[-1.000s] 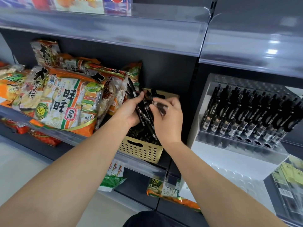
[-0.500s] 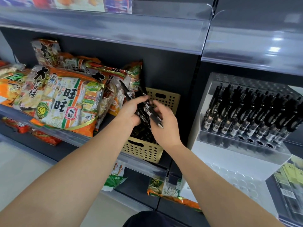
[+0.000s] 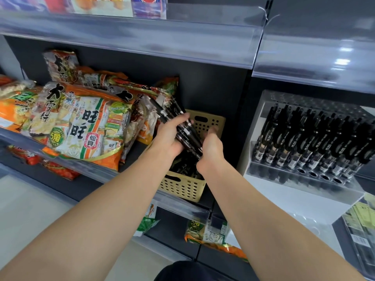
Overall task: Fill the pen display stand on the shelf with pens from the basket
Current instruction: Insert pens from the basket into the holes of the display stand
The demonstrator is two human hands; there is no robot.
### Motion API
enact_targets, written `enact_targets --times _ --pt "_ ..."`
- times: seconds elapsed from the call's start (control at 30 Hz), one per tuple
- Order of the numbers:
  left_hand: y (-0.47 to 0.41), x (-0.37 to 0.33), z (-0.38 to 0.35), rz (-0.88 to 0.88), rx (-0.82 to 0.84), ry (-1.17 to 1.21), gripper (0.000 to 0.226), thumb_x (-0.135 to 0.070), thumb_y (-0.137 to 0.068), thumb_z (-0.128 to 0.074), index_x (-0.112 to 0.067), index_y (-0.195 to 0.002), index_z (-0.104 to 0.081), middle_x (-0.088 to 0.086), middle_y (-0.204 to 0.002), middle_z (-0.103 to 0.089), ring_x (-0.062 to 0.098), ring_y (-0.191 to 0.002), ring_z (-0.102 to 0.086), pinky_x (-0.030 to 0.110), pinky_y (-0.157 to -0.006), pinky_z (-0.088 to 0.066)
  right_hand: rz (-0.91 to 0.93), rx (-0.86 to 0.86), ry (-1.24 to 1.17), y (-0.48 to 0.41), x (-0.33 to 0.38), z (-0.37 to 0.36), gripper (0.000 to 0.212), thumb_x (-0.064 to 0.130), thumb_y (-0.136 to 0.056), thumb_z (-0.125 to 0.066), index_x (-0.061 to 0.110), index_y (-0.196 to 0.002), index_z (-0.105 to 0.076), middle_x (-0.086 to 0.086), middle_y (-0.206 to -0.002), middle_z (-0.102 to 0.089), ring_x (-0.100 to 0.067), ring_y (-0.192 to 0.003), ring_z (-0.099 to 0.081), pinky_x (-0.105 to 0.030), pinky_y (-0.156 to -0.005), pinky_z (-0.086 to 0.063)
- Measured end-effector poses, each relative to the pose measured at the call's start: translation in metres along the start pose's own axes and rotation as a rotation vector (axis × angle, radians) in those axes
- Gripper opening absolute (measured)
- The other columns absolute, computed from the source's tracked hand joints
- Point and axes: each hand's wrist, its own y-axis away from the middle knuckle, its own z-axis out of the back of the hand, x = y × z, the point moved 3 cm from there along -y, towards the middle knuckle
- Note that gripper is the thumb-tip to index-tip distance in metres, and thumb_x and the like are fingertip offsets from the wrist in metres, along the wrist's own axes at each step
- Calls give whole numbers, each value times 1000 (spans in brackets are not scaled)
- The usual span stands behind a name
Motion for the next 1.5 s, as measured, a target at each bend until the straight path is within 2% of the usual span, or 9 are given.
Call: enact_targets --times 0.1,0.23,0.5,0.63,0.73,0.87,1.03,1.27,1.5 --pt "5 0 -5 -12 40 -98 13 5 -79 -68 0 -90 -65 14 -89 -66 31 -97 -64 49 -92 -52 -12 10 11 -7 -8 1 67 60 -94 -36 19 -147 -33 -13 -142 -47 -30 -129 -47 -49 -110 -35" --pt "7 -3 -3 -46 -5 -253 13 9 -81 -64 -3 -82 -58 6 -66 -65 17 -62 -65 27 -53 -56 8 85 73 -10 -17 2 59 51 -92 -47 18 -141 -42 -12 -138 -52 -28 -126 -51 -48 -108 -39" --pt "-8 -11 12 -38 69 -189 16 5 -81 -53 -5 -91 -60 9 -81 -63 18 -66 -66 32 -68 -57 220 258 493 5 -7 -8 36 41 -97 -50 11 -110 -65 -3 -89 -69 -13 -75 -64 -25 -64 -54" --pt "-10 -10 14 -67 6 -263 3 -2 -80 -63 -4 -82 -62 9 -73 -62 18 -61 -62 29 -59 -54 402 268 651 9 -7 -10 35 36 -100 -45 17 -126 -56 -2 -111 -66 -13 -98 -63 -23 -78 -52" --pt "-9 -7 13 -98 -94 -236 39 -14 -70 -79 2 -101 -62 10 -85 -68 20 -72 -69 33 -70 -58 574 207 815 7 -9 -10 45 35 -100 -43 15 -140 -44 -3 -134 -55 -17 -122 -51 -35 -104 -42" --pt "-3 -2 1 -151 -88 -321 105 -42 -40 -95 -6 -129 -51 10 -118 -66 25 -108 -64 40 -95 -51 773 -11 996 9 -5 -4 38 33 -100 -43 12 -130 -50 -11 -118 -58 -24 -107 -55 -41 -92 -47" --pt "3 0 -10 -162 -94 -355 35 6 -73 -70 4 -106 -58 12 -85 -66 23 -75 -68 30 -64 -57 912 -101 1134 13 -7 2 43 27 -99 -43 16 -141 -41 -11 -125 -52 -27 -114 -50 -40 -96 -44" --pt "6 -2 -1 31 -3 -109 23 5 -86 -47 1 -99 -65 17 -98 -70 26 -85 -69 37 -61 -58 523 62 583 9 -3 5 38 38 -93 -56 13 -122 -51 -5 -111 -63 -19 -103 -62 -39 -92 -52" --pt "10 -4 -2 97 239 -187 41 -8 -90 -42 -14 -74 -80 4 -91 -75 16 -88 -71 39 -92 -50 262 327 649 15 7 -1 19 33 -89 -66 15 -95 -63 -3 -75 -66 -15 -60 -62 -32 -61 -57"
